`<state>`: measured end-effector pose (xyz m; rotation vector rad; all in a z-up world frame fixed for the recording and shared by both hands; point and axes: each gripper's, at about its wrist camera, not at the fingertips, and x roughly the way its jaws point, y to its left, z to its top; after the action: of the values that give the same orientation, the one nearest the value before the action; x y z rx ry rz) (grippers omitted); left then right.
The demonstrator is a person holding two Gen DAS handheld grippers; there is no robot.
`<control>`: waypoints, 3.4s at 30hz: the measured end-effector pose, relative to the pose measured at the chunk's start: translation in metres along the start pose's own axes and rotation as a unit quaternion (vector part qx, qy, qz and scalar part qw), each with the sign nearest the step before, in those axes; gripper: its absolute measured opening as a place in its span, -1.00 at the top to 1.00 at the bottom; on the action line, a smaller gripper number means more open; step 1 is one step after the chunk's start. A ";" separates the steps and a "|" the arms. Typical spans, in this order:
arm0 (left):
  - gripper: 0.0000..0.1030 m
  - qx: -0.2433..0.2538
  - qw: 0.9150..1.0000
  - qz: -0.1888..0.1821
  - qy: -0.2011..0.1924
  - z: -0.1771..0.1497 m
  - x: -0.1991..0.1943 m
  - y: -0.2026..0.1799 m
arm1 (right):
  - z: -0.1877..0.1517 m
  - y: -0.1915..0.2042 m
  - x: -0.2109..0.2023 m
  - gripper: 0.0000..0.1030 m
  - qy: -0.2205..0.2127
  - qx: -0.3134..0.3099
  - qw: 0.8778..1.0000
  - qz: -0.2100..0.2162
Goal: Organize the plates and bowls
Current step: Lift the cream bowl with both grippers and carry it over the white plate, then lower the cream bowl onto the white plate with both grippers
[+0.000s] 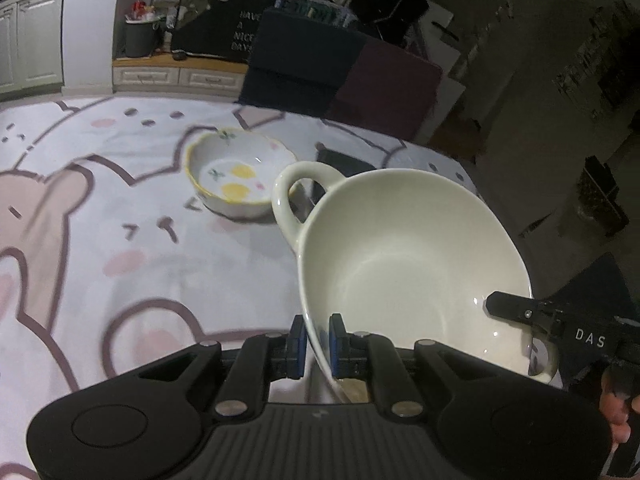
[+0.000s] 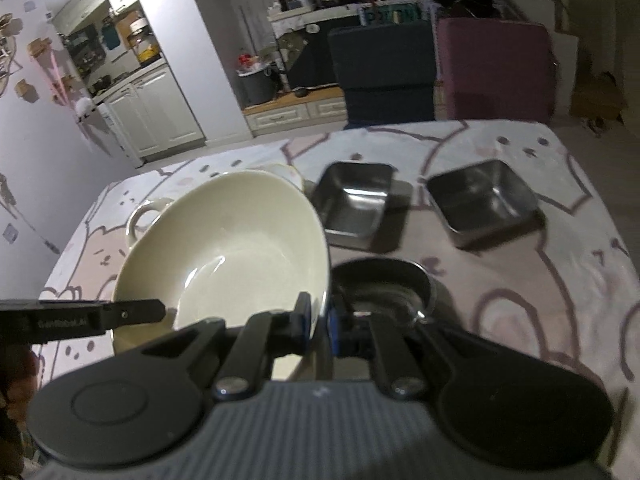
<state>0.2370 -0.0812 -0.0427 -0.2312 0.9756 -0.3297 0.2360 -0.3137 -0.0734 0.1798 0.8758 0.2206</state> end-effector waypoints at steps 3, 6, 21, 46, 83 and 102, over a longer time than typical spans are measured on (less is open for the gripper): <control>0.77 0.001 1.000 -0.004 0.007 -0.010 0.005 -0.010 | -0.009 -0.012 -0.008 0.78 0.006 0.004 1.000 -0.007; 0.77 -0.001 1.000 -0.008 0.022 -0.020 0.011 -0.016 | -0.017 -0.023 -0.012 0.78 0.014 0.007 1.000 -0.012; 0.72 -0.001 0.997 0.000 0.082 -0.063 0.031 -0.018 | -0.056 -0.036 -0.007 0.78 0.072 -0.011 0.997 -0.023; 0.56 0.001 0.991 0.007 0.131 -0.087 0.047 -0.026 | -0.061 -0.056 0.044 0.74 0.124 -0.066 0.990 0.018; 0.54 0.001 0.990 -0.017 0.139 -0.089 0.052 -0.020 | -0.044 -0.051 0.062 0.63 0.132 -0.036 0.990 -0.013; 0.58 -0.010 0.989 -0.026 0.142 -0.086 0.043 -0.013 | -0.044 -0.047 0.064 0.76 0.136 -0.046 0.989 -0.028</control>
<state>0.1849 -0.1135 -0.1177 -0.2317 1.2562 -0.4078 0.2466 -0.3390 -0.1600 0.0395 1.1374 0.2358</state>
